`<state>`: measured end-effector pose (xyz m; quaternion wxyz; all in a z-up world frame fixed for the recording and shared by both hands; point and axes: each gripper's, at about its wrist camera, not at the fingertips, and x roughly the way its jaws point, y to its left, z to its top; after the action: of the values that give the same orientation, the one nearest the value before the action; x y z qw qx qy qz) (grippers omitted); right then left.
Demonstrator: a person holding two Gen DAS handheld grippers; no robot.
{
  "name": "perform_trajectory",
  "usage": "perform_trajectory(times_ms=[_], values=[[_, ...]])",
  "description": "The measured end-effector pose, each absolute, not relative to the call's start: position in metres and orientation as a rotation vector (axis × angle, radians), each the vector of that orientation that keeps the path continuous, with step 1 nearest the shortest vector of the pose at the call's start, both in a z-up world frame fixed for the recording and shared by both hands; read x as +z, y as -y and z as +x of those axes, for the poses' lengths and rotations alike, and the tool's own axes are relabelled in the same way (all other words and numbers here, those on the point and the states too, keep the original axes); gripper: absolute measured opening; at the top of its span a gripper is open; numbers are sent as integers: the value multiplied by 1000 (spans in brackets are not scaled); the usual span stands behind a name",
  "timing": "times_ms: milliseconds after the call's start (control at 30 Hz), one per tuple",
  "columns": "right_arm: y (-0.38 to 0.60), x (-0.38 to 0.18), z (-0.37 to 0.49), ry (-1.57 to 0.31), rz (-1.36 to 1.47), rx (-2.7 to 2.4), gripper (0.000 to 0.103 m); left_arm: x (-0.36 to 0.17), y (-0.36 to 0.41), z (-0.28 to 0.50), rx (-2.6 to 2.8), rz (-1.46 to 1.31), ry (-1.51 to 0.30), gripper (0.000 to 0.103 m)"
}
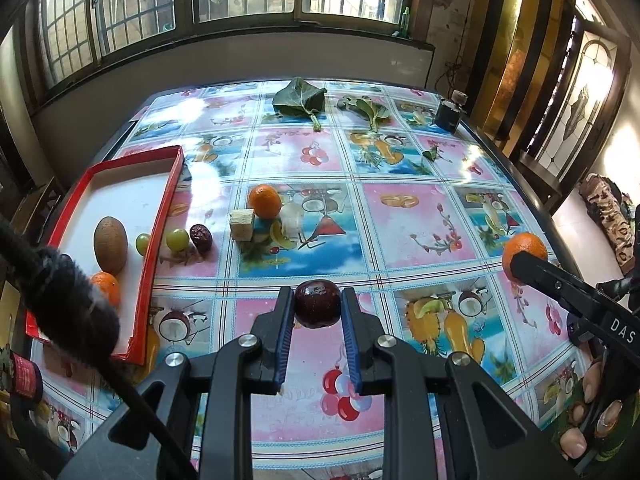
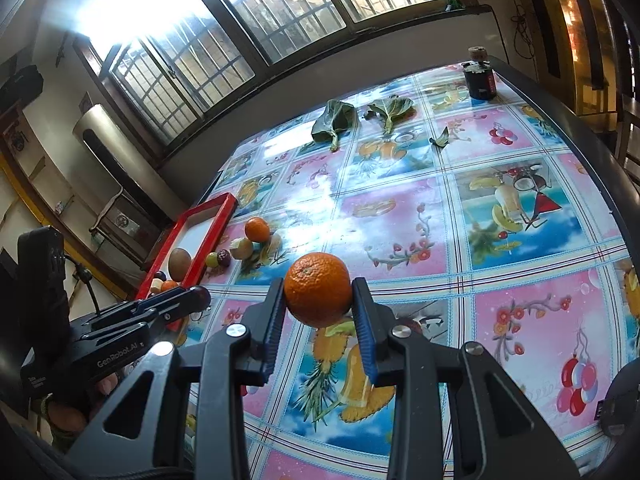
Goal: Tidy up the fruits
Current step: 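Hold the cherry and the mandarin raised above the table with both tools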
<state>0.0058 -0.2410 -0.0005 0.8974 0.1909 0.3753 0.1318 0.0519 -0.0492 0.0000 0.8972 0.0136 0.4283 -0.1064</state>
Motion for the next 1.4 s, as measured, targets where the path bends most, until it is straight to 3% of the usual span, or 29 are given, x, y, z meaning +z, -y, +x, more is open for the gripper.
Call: perform_trajectory(times_ms=[567,1400], values=[[244,5,4,-761,415,310,35,6,55,48,-234,31,-884,22],[193,9,17,-799,339,347,35,16,-3,44,-230,-54,-834,22]])
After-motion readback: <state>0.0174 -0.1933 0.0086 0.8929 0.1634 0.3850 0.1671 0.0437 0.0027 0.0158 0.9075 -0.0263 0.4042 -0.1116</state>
